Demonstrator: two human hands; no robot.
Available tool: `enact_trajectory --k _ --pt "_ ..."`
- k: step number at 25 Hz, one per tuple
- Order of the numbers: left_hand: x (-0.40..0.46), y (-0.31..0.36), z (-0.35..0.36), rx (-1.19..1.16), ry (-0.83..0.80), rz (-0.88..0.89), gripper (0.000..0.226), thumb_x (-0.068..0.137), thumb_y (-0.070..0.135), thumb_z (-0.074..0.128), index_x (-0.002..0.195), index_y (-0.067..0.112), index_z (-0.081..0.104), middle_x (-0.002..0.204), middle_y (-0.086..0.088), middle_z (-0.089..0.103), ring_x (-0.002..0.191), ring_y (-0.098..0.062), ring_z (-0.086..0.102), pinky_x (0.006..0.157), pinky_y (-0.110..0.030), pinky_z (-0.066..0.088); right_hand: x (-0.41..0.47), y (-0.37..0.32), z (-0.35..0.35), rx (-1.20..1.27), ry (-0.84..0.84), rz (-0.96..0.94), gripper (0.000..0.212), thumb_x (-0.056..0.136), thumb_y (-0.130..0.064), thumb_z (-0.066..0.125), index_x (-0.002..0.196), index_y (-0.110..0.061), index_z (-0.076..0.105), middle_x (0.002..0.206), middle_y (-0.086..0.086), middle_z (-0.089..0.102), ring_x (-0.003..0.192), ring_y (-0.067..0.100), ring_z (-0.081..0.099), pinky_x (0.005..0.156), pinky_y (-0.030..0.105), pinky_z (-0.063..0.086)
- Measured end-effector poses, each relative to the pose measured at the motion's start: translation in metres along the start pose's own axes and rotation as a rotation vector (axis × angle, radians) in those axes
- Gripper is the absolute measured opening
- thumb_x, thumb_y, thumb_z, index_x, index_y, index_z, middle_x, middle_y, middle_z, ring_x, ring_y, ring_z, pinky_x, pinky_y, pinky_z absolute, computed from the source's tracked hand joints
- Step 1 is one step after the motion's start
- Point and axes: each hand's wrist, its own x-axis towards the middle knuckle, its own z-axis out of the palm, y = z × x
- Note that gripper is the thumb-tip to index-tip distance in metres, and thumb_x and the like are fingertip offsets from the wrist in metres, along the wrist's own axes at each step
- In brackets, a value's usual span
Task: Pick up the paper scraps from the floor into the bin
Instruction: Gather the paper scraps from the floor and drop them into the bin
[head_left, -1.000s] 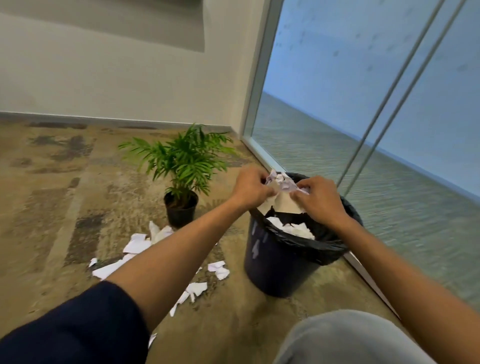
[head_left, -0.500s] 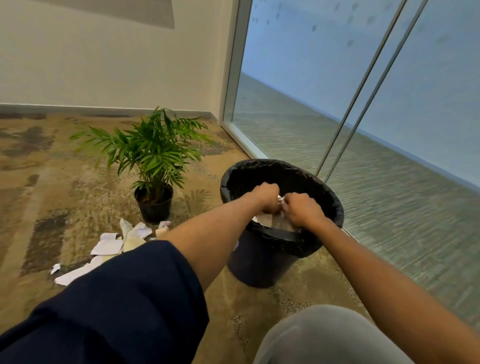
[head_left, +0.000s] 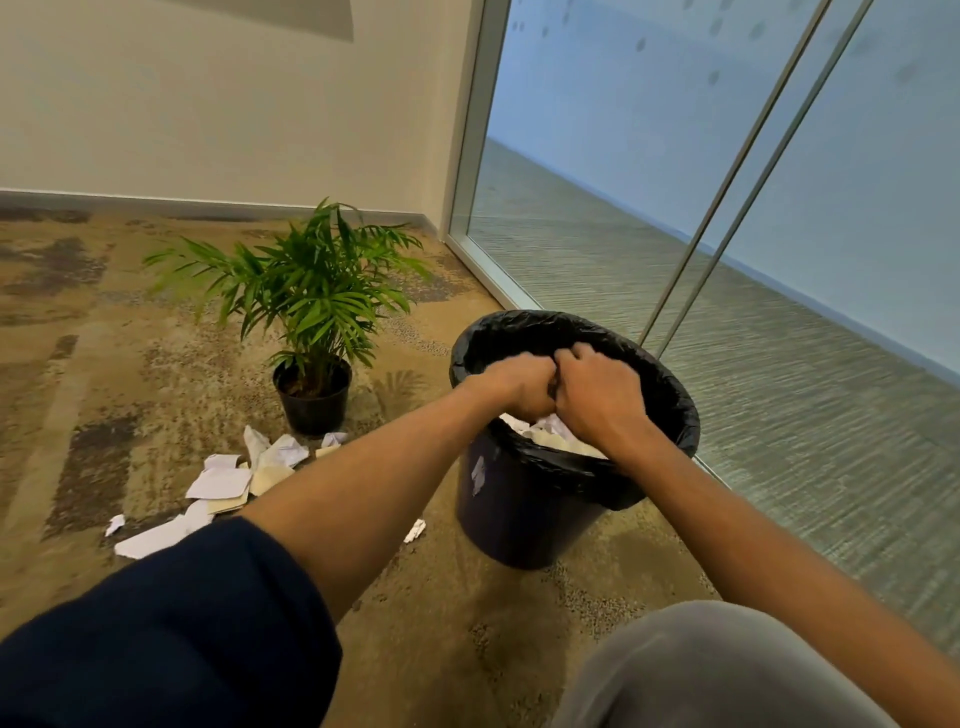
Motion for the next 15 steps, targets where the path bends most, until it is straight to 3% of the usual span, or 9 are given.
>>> enact_trajectory --k 2,4,9,12,15 --pt "-0.016 -0.016 -0.006 -0.08 0.196 0.028 0.011 0.078 0.024 0.054 0.074 0.014 0.057 0.074 -0.004 0.06 0.074 -0.029 0.059 0.066 -0.042 0.052 0.0 -0.016 -0.017 0.014 0.158 -0.045 0.02 0.093 -0.024 0.048 0.103 -0.014 0.062 0.1 0.007 0.063 0.083 0.03 0.064 0.058 0.033 0.036" --pt "-0.038 -0.03 -0.005 -0.142 0.358 0.07 0.018 0.073 0.028 0.05 0.076 0.014 0.061 0.079 -0.003 0.061 0.074 -0.025 0.058 0.067 -0.044 0.052 -0.004 -0.034 -0.027 0.075 0.253 -0.083 0.02 0.092 -0.025 0.047 0.094 -0.014 0.064 0.09 0.005 0.064 0.075 0.026 0.063 0.054 0.033 0.04" --pt "-0.101 -0.079 0.009 -0.212 0.648 0.012 0.031 0.083 0.025 0.053 0.108 0.011 0.066 0.114 -0.005 0.06 0.107 -0.02 0.054 0.089 -0.035 0.048 -0.019 -0.09 -0.038 0.247 0.379 -0.298 0.025 0.089 -0.032 0.054 0.105 -0.019 0.068 0.09 -0.002 0.068 0.074 0.018 0.064 0.055 0.031 0.049" --pt "-0.143 -0.116 0.03 -0.238 0.722 -0.105 0.031 0.088 0.025 0.059 0.114 0.011 0.066 0.119 -0.004 0.062 0.111 -0.017 0.054 0.093 -0.033 0.047 -0.025 -0.129 -0.028 0.293 0.402 -0.429 0.023 0.086 -0.031 0.059 0.1 -0.017 0.07 0.089 0.0 0.069 0.071 0.019 0.064 0.055 0.03 0.049" --pt "-0.19 -0.156 0.062 -0.226 0.643 -0.275 0.026 0.089 0.032 0.062 0.109 0.017 0.068 0.107 0.002 0.066 0.097 -0.016 0.059 0.081 -0.036 0.051 -0.032 -0.168 0.0 0.359 0.257 -0.505 0.023 0.089 -0.031 0.056 0.096 -0.014 0.07 0.086 0.002 0.068 0.071 0.02 0.063 0.055 0.031 0.051"
